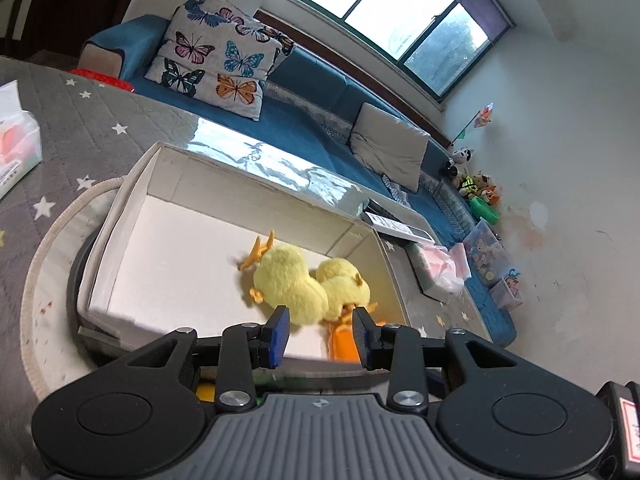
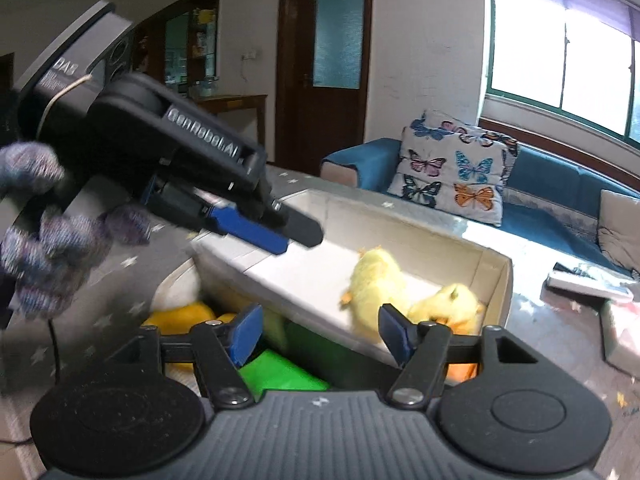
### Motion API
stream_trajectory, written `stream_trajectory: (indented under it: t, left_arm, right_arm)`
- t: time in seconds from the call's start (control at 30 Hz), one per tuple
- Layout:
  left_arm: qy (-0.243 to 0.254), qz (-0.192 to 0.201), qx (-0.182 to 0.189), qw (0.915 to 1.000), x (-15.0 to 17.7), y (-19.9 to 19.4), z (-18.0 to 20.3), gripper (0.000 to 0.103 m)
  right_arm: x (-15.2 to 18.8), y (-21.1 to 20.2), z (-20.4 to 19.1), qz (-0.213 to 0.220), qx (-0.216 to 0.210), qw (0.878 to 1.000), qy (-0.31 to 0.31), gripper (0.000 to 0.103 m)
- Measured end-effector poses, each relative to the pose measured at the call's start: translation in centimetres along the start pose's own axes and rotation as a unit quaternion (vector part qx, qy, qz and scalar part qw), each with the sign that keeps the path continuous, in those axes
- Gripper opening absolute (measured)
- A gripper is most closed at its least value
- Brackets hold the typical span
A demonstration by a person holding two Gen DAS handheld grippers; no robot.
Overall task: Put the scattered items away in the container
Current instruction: 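Lift the second plush chick into the box and release it with the left tool, then withdraw the open left tool from the box toward the green clay pack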
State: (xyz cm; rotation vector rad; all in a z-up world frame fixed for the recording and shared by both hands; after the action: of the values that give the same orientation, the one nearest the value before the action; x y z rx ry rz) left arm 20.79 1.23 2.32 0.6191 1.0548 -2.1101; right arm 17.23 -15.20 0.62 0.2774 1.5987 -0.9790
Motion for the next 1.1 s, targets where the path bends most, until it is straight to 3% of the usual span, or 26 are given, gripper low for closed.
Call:
stream_trajectory:
  t: [0.3,0.77,1.1]
  left_arm:
    - [-0.012,-0.006,0.01,0.9999,3.4,-2.4,0.3,0.036]
    - [-0.04,-0.041,-0.011,0.9983,7.0,-2.3,-2.0,0.036]
    - [-0.063,-0.044,-0.021,0.9968,7.6,-2.3,-3.4,0.036]
  right_arm:
    - [3.1,0.8,-2.4,-0.031,-0.038,0.999,-0.012,0.073]
    - [5.4,5.3,-2.7,-0.07,-0.062,0.996,-0.009,0.08]
    - [5.8,3.8,-4.1,-0.073,-0.092,0.993,-0.03,0.083]
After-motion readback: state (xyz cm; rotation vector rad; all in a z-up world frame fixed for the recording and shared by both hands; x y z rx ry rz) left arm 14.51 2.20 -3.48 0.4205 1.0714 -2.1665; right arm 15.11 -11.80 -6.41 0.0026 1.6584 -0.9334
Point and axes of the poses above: each gripper's, at about its wrist camera, not at the fingertips, and y roughly the way its jaws point, z to its right, x to its underside, the point moved 5 cm from there along y, roughly the way its jaws point, and after that the axes turned 6 degrees about z, right-handed, at the moved point
